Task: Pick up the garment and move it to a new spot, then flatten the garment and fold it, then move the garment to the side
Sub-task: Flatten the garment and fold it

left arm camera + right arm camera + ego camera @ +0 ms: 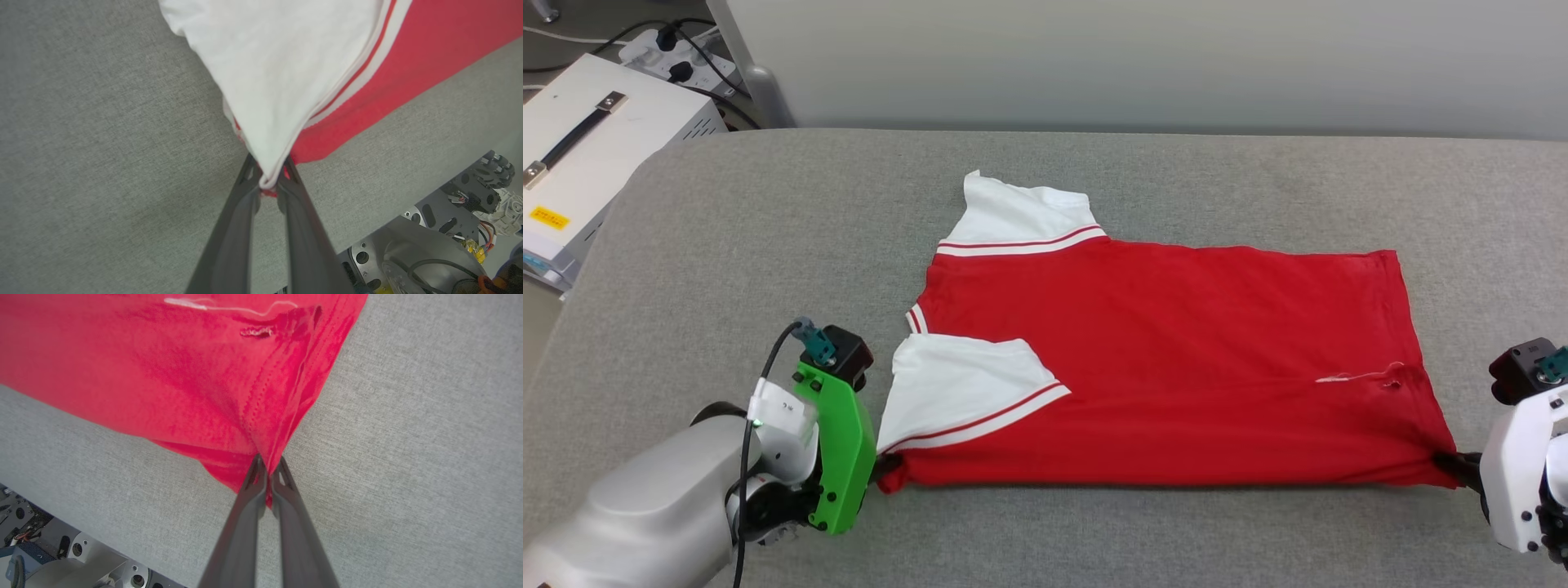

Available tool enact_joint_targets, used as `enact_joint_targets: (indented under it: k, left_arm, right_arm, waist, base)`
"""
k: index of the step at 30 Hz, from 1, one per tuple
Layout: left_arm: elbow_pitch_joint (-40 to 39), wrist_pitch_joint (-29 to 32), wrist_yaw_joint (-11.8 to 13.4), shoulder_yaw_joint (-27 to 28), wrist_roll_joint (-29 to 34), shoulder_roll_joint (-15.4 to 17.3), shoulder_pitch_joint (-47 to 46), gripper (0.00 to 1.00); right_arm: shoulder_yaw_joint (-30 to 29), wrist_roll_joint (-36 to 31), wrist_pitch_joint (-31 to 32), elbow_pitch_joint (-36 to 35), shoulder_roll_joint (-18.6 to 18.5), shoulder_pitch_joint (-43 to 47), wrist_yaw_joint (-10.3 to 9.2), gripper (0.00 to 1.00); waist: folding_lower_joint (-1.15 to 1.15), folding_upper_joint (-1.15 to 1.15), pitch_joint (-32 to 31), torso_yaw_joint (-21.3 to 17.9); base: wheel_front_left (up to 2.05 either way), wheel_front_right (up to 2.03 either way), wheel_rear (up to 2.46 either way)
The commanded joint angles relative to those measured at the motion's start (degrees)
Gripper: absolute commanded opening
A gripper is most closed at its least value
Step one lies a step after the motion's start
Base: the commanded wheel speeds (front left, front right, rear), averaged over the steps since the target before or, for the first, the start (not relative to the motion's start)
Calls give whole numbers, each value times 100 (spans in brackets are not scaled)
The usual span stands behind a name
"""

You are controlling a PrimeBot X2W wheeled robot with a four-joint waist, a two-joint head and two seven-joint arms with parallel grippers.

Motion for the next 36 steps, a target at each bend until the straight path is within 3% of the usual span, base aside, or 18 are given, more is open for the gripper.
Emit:
enact_joint_targets:
  k: [1, 8, 14, 15, 16, 17, 22, 27, 36]
  left_arm:
    - [-22, -19, 9, 5, 43, 64, 119, 0]
    - [52, 2, 9, 1, 35, -25, 299, 0]
    - [343, -43, 9, -1, 181, -158, 368, 0]
    - [395, -67, 9, -1, 175, -183, 372, 0]
    - [436, -97, 9, -1, 186, -201, 368, 21]
    - [476, -148, 9, -1, 237, -214, 347, 100]
    - [493, -320, 9, 16, 326, -135, 231, 100]
    - [361, -563, 9, 119, 461, 51, -37, 100]
    - [334, -1227, 199, 516, 870, 51, -772, 100]
  right_arm:
    - [-50, 59, 66, -40, -63, 141, -4, 0]
    - [-182, -20, 351, -191, -41, 497, -4, 0]
    - [-245, -232, 404, -28, 187, 578, -4, 0]
    - [-283, -256, 367, 2, 237, 577, -4, 7]
    - [-322, -285, 316, 21, 273, 574, -4, 53]
    - [-370, -332, 248, 32, 312, 570, -4, 100]
    - [-633, -584, -91, -76, 375, 574, -4, 100]
    - [-1165, -1010, -859, -315, 554, 507, -4, 100]
    - [-2577, -2074, -2294, -845, 1687, 374, -4, 100]
  waist:
    - [0, 36, 16, -2]
    - [0, 36, 202, 13]
    - [0, 36, 295, -8]
    - [0, 36, 291, -8]
    - [0, 36, 279, -5]
    - [0, 36, 250, -1]
    - [0, 36, 82, -3]
    - [0, 36, -34, -13]
    - [0, 36, 117, -115]
  base:
    - [0, 0, 0]
    - [0, 0, 0]
    - [0, 0, 0]
    - [0, 0, 0]
    - [0, 0, 0]
    - [0, 0, 0]
    - [0, 0, 0]
    - [0, 0, 0]
    - [0, 0, 0]
